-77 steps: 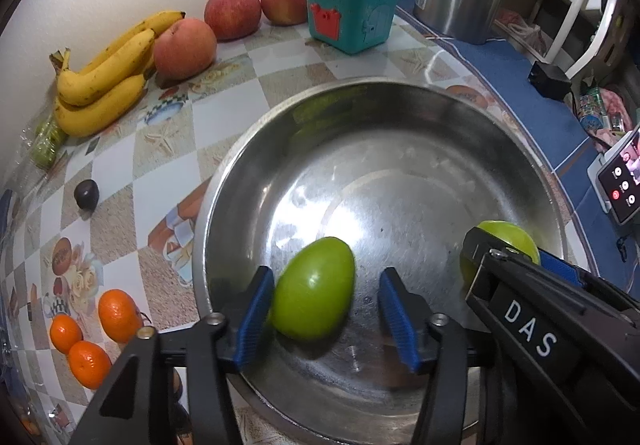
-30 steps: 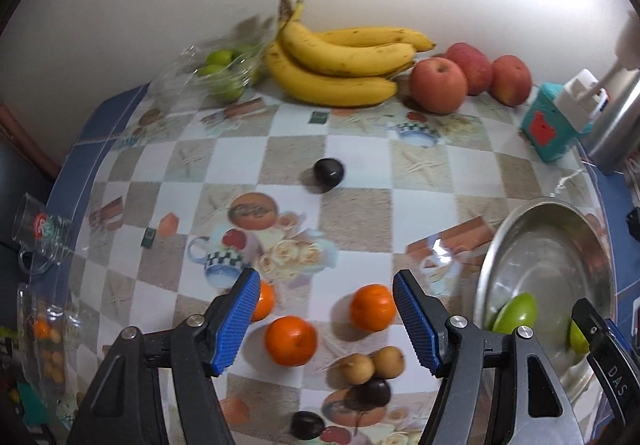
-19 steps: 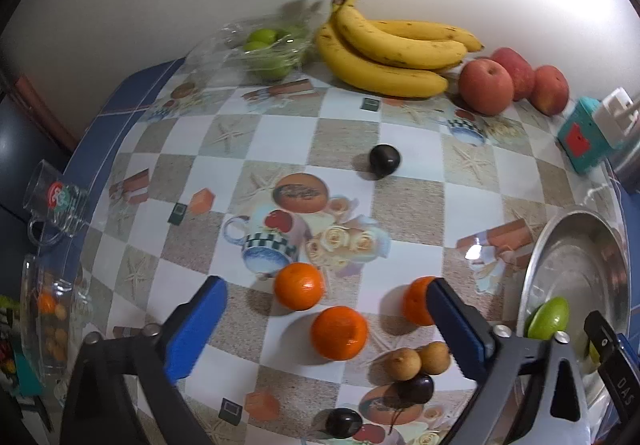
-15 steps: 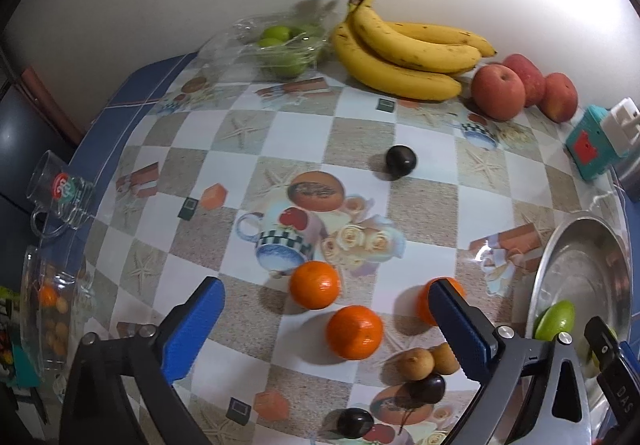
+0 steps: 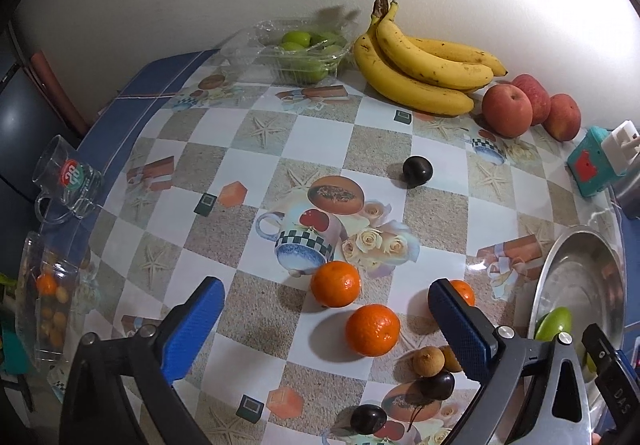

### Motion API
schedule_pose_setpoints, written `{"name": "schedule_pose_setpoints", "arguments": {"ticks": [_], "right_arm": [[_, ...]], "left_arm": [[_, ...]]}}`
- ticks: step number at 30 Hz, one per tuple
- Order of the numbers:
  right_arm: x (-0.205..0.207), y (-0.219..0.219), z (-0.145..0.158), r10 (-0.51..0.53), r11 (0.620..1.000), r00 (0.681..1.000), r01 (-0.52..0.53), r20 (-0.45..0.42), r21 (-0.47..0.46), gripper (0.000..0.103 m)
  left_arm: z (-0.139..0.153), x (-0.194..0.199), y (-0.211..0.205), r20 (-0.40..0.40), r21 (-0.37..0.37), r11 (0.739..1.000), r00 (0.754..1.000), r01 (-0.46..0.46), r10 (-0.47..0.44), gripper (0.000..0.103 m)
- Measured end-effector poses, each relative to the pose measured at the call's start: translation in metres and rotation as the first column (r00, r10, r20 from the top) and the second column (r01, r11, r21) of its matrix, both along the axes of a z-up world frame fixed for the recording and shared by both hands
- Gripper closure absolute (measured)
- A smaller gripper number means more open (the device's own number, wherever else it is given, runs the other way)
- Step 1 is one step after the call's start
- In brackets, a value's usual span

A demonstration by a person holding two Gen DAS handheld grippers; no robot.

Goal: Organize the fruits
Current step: 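Withdraw both open tools from the plate back over the table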

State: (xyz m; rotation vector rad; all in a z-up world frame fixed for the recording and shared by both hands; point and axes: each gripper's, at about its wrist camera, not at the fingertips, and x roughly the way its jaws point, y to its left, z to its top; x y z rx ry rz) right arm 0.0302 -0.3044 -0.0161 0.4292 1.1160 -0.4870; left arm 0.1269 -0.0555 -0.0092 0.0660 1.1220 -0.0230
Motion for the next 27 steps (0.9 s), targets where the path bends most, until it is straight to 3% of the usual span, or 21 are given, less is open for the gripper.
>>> {"name": "schedule_pose_setpoints", "arguments": {"ticks": [27], "right_arm": [[-0.013, 0.086, 0.003, 0.210, 0.975, 0.976, -0.213, 0.058, 0.061, 0.006]], "left_arm": [[-0.015, -0.049, 0.035, -0.047, -0.072, 0.997, 0.998, -0.043, 0.039, 0.000]]}}
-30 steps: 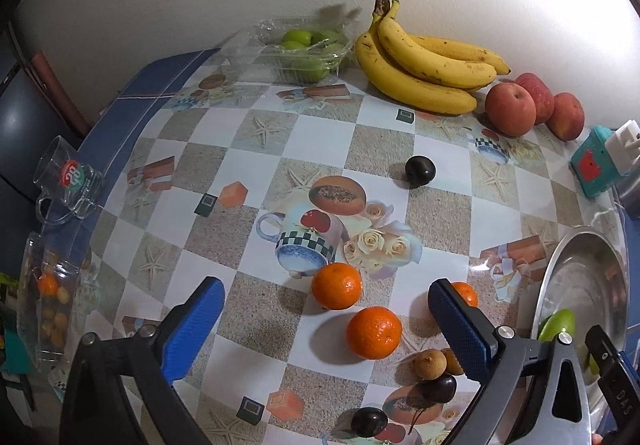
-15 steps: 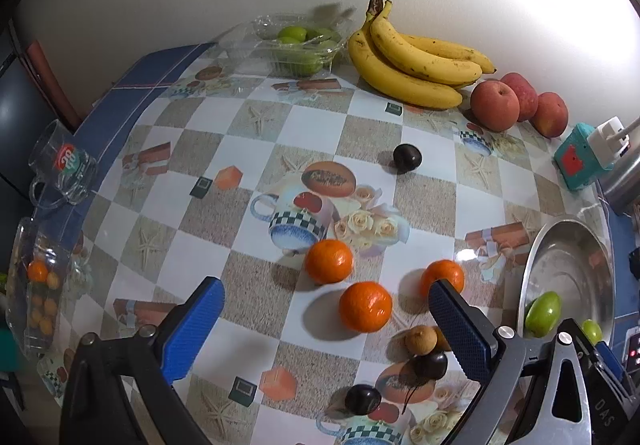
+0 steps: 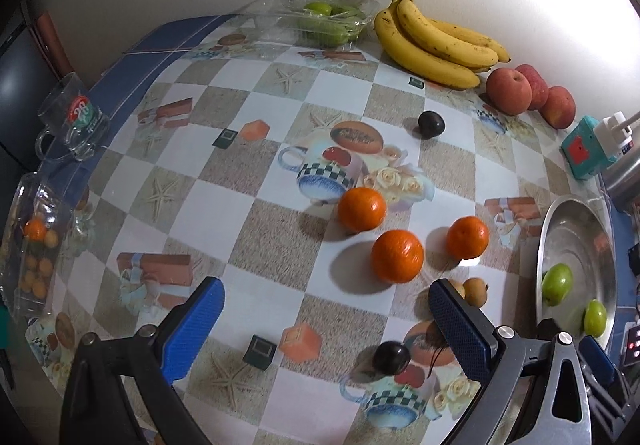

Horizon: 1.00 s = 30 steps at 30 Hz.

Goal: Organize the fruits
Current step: 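Withdraw both open tools from the plate back over the table, then move the left tool to the black plum and close on it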

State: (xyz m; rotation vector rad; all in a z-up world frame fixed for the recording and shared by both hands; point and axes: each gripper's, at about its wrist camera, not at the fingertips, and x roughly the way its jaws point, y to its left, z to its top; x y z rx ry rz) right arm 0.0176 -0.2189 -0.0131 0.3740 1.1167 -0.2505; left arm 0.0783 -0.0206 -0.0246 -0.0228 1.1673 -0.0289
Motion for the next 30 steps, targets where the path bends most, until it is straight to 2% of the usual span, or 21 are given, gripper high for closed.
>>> {"name": "schedule_pose_setpoints", "arguments": {"ticks": [10, 19, 23, 27, 29, 30], "right_arm": [[-0.016, 0.021, -0.007, 0.035, 0.999, 0.999, -0.034, -0.024, 0.010, 0.006], [-0.025, 0.017, -0.013, 0.005, 0.999, 0.999, -0.003, -0.043, 0.034, 0.006], [-0.024, 0.012, -0.015, -0.007, 0.999, 0.999, 0.009, -0.053, 0.049, 0.006], [-0.024, 0.006, -0.016, -0.030, 0.998, 0.998, 0.034, -0.055, 0.061, 0.006], [-0.024, 0.004, -0.016, -0.038, 0.997, 0.998, 0.042, -0.058, 0.066, 0.006], [-0.024, 0.002, -0.017, -0.041, 0.996, 0.997, 0.045, -0.060, 0.070, 0.006]], "left_arm": [[-0.008, -0.017, 0.009, -0.016, 0.013, 1.000, 1.000, -0.007, 0.008, 0.000], [-0.022, -0.020, 0.004, -0.078, -0.004, 1.000, 0.997, 0.010, -0.010, 0.000], [-0.031, -0.017, 0.002, -0.120, -0.040, 0.999, 0.993, 0.010, -0.015, 0.000], [-0.037, -0.016, -0.005, -0.142, -0.040, 0.999, 0.989, 0.032, -0.037, 0.003], [-0.038, -0.015, -0.010, -0.146, -0.039, 0.998, 0.988, 0.049, -0.054, 0.011], [-0.039, -0.015, -0.013, -0.150, -0.037, 0.998, 0.987, 0.056, -0.061, 0.011]]}}
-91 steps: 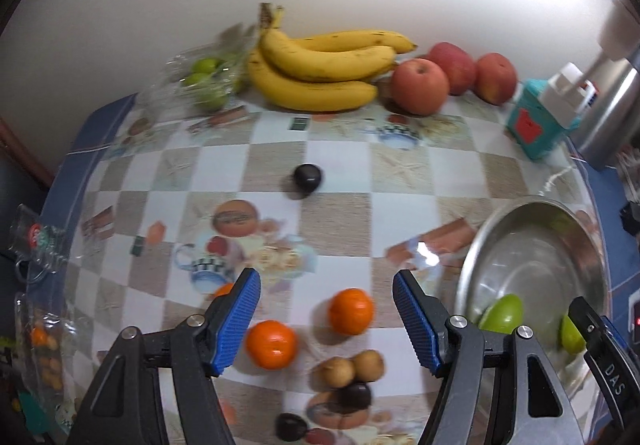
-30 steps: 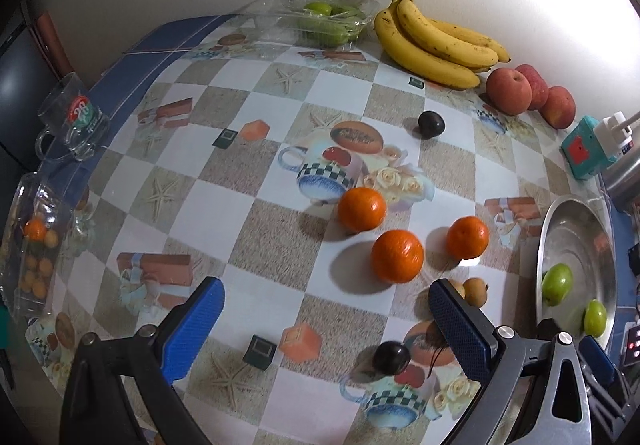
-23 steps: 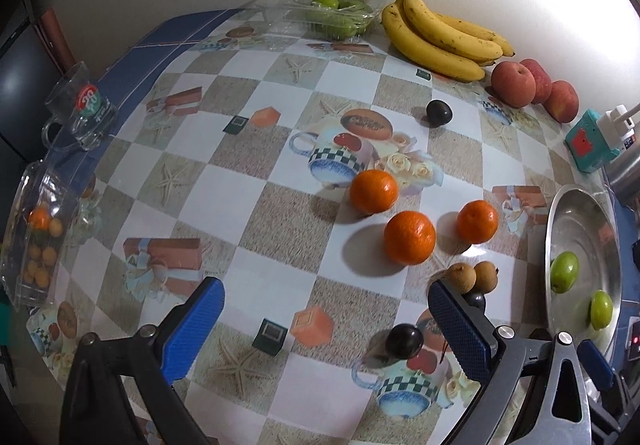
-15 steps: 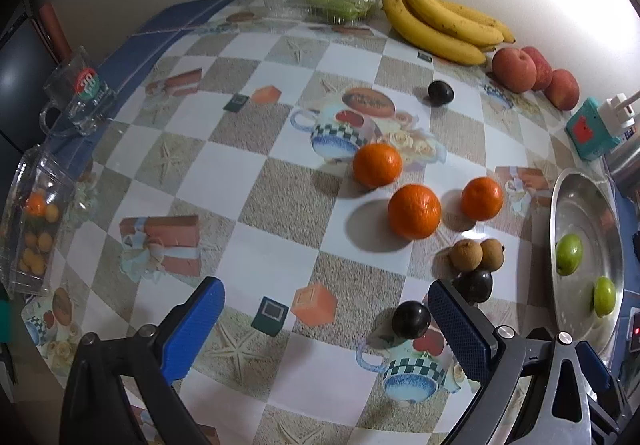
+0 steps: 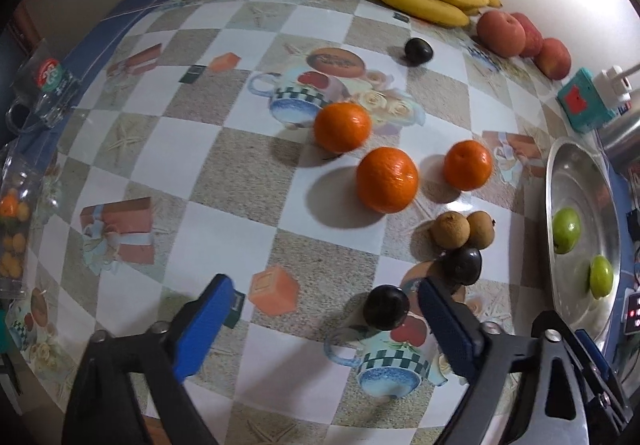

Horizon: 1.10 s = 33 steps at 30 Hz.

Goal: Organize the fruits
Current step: 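Move the left tool to the black plum and close on it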

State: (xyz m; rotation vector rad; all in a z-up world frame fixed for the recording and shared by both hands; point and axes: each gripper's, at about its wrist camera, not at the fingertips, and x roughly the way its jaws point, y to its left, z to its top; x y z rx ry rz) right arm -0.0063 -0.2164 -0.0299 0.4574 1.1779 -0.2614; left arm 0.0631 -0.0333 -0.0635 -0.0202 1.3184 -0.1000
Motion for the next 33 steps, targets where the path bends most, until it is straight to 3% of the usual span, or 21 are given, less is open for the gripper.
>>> {"name": "schedule_pose_setpoints", "arguments": {"ticks": [13, 33], "right_arm": [[-0.002, -0.007, 0.001, -0.029, 1.000, 1.000, 0.029, -0.002, 0.000, 0.006], [-0.005, -0.015, 0.002, -0.063, 0.998, 0.998, 0.063, -0.001, 0.000, 0.006]], "left_arm": [[-0.008, 0.003, -0.023, -0.040, -0.015, 0.997, 0.996, 0.077, -0.078, 0.040], [-0.021, 0.000, -0.051, -0.070, -0.003, 0.992, 0.989, 0.128, -0.127, 0.070]]}}
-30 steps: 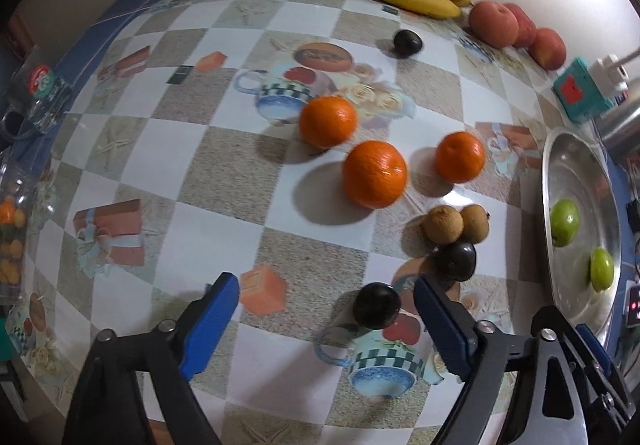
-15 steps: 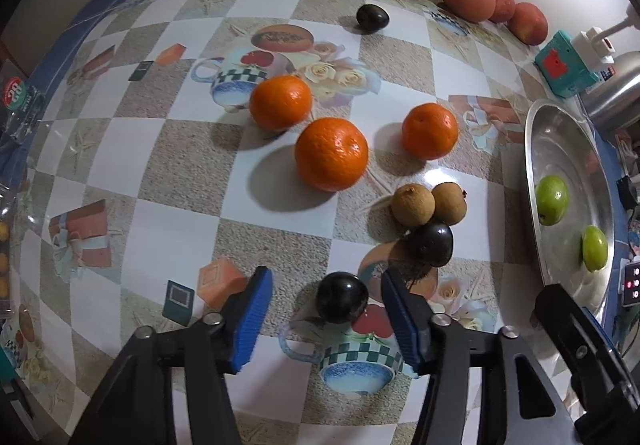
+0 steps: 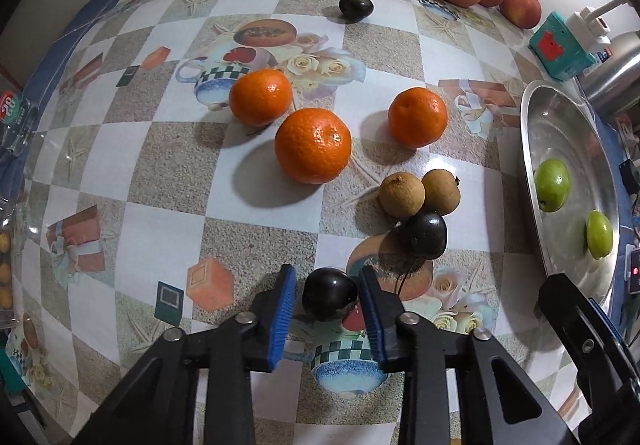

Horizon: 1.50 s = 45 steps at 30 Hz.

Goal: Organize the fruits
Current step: 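Move the left tool to the black plum and close on it, then lift the black plum with the left tool off the table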

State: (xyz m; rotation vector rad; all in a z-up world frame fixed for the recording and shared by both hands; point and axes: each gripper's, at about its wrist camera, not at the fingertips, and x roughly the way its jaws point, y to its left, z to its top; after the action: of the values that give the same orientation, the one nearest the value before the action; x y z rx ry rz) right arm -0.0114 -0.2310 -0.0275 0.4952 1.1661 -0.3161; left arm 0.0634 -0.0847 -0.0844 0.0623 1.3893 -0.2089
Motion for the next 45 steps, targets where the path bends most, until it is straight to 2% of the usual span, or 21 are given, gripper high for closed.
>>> {"name": "schedule_pose_setpoints", "arguments": {"ticks": [4, 16, 26, 36, 45], "right_arm": [[0.000, 0.000, 0.000, 0.000, 1.000, 1.000, 0.000, -0.001, 0.000, 0.006], [0.000, -0.001, 0.000, 0.002, 1.000, 1.000, -0.002, -0.001, 0.000, 0.006], [0.002, 0.001, 0.003, 0.017, 1.000, 1.000, -0.017, 0.016, -0.007, 0.006], [0.016, 0.025, 0.013, 0.139, 0.990, 0.987, -0.137, 0.083, -0.030, 0.006], [0.029, 0.048, 0.009, 0.233, 0.972, 0.968, -0.231, 0.089, -0.035, 0.006]], "left_arm": [[0.001, -0.001, 0.000, -0.004, -0.007, 1.000, 1.000, 0.001, -0.001, 0.074], [0.008, 0.000, 0.013, 0.000, -0.024, 1.000, 1.000, -0.014, 0.014, 0.074], [0.026, 0.008, 0.039, 0.049, -0.049, 0.995, 0.995, -0.090, 0.092, 0.074], [0.043, 0.010, 0.083, 0.122, -0.037, 0.966, 0.959, -0.254, 0.257, 0.074], [0.044, 0.016, 0.099, 0.131, -0.048, 0.943, 0.934, -0.328, 0.331, 0.074]]}}
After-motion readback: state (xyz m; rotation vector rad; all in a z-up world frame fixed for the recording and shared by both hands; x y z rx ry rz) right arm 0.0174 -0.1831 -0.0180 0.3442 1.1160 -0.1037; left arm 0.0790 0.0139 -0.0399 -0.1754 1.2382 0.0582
